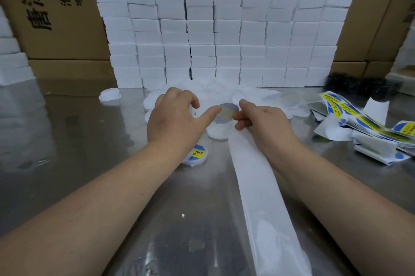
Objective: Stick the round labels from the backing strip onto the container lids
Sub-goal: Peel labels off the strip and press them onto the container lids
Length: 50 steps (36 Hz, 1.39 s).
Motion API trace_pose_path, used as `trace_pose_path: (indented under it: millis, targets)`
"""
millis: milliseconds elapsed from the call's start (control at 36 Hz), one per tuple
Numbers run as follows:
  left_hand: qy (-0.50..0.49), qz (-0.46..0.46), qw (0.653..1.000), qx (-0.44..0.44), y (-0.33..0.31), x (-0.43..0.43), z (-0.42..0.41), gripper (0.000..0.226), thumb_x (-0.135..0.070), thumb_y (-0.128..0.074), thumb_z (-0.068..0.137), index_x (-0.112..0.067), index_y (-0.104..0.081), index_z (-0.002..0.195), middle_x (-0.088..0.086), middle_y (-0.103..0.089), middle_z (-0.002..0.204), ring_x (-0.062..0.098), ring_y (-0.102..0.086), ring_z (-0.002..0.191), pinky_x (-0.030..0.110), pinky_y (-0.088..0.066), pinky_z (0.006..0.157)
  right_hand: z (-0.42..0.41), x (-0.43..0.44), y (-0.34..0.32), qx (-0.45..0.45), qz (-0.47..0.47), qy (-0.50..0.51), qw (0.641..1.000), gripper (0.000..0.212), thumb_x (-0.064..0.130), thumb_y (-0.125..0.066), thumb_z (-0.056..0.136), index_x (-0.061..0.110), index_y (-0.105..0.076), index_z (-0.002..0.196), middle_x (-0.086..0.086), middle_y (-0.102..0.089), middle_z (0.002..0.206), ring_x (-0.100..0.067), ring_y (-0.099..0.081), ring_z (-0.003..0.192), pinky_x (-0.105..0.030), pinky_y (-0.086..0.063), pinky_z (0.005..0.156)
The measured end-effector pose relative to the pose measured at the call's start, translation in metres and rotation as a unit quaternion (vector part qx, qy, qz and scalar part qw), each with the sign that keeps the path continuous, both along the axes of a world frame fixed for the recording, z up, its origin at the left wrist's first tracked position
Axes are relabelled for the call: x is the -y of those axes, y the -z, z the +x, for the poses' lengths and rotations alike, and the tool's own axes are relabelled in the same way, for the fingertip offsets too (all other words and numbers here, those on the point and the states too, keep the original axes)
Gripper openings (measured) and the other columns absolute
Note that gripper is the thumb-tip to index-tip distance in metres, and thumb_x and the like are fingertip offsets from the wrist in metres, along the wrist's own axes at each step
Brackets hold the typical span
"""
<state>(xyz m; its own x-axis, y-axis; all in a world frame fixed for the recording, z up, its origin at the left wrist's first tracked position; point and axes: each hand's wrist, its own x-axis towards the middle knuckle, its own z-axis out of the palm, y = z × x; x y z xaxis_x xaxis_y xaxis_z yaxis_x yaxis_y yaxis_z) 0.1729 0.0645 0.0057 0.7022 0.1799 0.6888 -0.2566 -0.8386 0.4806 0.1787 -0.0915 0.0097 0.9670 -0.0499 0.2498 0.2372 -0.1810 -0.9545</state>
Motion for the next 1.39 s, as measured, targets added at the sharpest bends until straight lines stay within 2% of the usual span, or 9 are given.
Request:
trace_pose_path:
  millis: [361,667,778,917,972,1028,1083,1222,1389]
  targets:
    - [0.020,0.069,0.995,0.069,-0.003,-0.001,-0.002,0.042,-0.056,-0.067,0.064,-0.024,-0.044,0.076,-0.009,-0.039,0.088,0.009,-0.034,0.085,0.015,-0.018,0.065,-0.001,0.001,-0.001,-0.022,0.007,0.006,1.000,0.030,0.036,-0.061,0.084,0.017,-0.066,0.061,0.011,-0.063,0.057,-0.015,-0.055,0.067,-0.029,-0.043,0.069]
    - [-0.004,0.083,0.996,0.030,0.003,0.000,0.006,0.038,-0.033,-0.071,0.075,-0.020,-0.037,0.084,-0.004,-0.037,0.094,0.016,-0.036,0.088,0.017,-0.016,0.066,-0.001,0.002,-0.001,-0.010,0.001,0.025,1.000,0.023,0.017,-0.062,0.085,0.016,-0.064,0.061,0.004,-0.059,0.062,-0.012,-0.044,0.055,-0.018,-0.036,0.051]
    - [-0.003,-0.002,1.000,0.006,0.004,-0.005,0.012,0.014,-0.015,-0.052,0.089,-0.014,-0.048,0.102,0.004,-0.047,0.113,0.015,-0.040,0.097,0.016,-0.018,0.068,0.001,0.004,-0.003,-0.006,0.016,0.044,0.999,0.025,0.019,-0.062,0.085,0.020,-0.063,0.061,0.006,-0.059,0.061,-0.010,-0.045,0.057,-0.019,-0.035,0.050]
    - [0.077,-0.172,0.982,0.006,0.003,0.000,0.012,0.031,-0.020,-0.035,0.099,-0.015,-0.043,0.129,-0.005,-0.047,0.114,0.005,-0.045,0.089,-0.001,-0.026,0.065,-0.002,-0.003,-0.001,-0.010,0.031,-0.014,0.999,0.021,0.017,-0.064,0.085,0.018,-0.064,0.064,0.005,-0.058,0.059,-0.012,-0.047,0.062,-0.023,-0.036,0.056]
    - [0.102,-0.241,0.965,0.007,0.002,0.002,0.013,0.029,-0.022,-0.033,0.100,-0.019,-0.048,0.124,-0.008,-0.051,0.111,0.002,-0.049,0.084,-0.006,-0.029,0.066,-0.003,-0.005,0.000,-0.017,0.026,-0.042,0.999,0.020,0.017,-0.064,0.084,0.018,-0.065,0.064,0.005,-0.057,0.059,-0.012,-0.047,0.059,-0.023,-0.037,0.057]
    - [0.152,-0.323,0.934,-0.002,0.001,0.002,0.014,0.023,-0.022,-0.032,0.100,-0.029,-0.051,0.111,-0.009,-0.056,0.111,0.007,-0.058,0.092,0.011,-0.046,0.081,-0.005,-0.005,0.001,-0.020,0.019,-0.058,0.998,0.019,0.018,-0.065,0.083,0.019,-0.066,0.064,0.006,-0.056,0.057,-0.008,-0.046,0.053,-0.017,-0.038,0.051]
    - [0.188,-0.402,0.896,-0.030,-0.002,0.003,0.013,0.023,-0.023,-0.033,0.100,-0.035,-0.053,0.099,-0.011,-0.058,0.105,0.002,-0.064,0.084,0.025,-0.057,0.066,-0.005,-0.006,0.001,-0.019,0.011,-0.068,0.997,0.020,0.018,-0.065,0.083,0.020,-0.066,0.063,0.008,-0.056,0.056,-0.004,-0.046,0.049,-0.013,-0.037,0.047]
    - [0.251,-0.504,0.819,-0.111,-0.006,0.004,0.011,0.030,-0.016,-0.037,0.100,-0.033,-0.061,0.092,0.012,-0.055,0.123,0.024,-0.065,0.092,0.041,-0.057,0.073,-0.005,-0.008,0.002,-0.016,0.000,-0.096,0.995,0.022,0.017,-0.065,0.083,0.021,-0.066,0.062,0.010,-0.056,0.053,-0.004,-0.047,0.048,-0.013,-0.039,0.047]
    - [0.352,-0.610,0.687,-0.180,-0.011,0.004,0.009,0.013,-0.019,-0.050,0.091,-0.014,-0.061,0.094,0.017,-0.058,0.099,0.024,-0.065,0.075,0.042,-0.053,0.078,-0.005,-0.008,0.004,-0.013,0.002,-0.115,0.993,0.023,0.018,-0.065,0.084,0.023,-0.067,0.061,0.009,-0.058,0.055,-0.002,-0.048,0.047,-0.012,-0.040,0.049]
